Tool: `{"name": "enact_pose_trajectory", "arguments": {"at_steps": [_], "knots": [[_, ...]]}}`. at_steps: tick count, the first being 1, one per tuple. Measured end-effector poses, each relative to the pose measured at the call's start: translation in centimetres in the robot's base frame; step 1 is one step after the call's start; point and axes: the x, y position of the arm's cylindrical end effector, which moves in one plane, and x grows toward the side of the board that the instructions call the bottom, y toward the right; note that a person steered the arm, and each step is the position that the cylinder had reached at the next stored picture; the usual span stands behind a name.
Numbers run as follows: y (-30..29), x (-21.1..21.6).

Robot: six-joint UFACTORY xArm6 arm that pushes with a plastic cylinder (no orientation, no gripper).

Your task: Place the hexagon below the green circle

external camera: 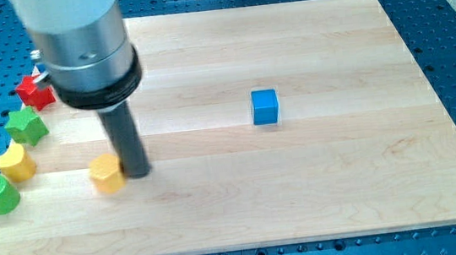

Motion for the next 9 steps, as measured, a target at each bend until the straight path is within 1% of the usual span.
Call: {"name": "enact_pose_trajectory", "arguments": {"at_steps": [1, 2, 3, 4, 5, 7, 9], "knots": [[-4.2, 0.2], [-5.8, -1.5], [-5.7, 3.8], [-2.7, 5.1], [-5.5, 5.3], [-7.6, 6.6], [-11.6, 8.2]]}}
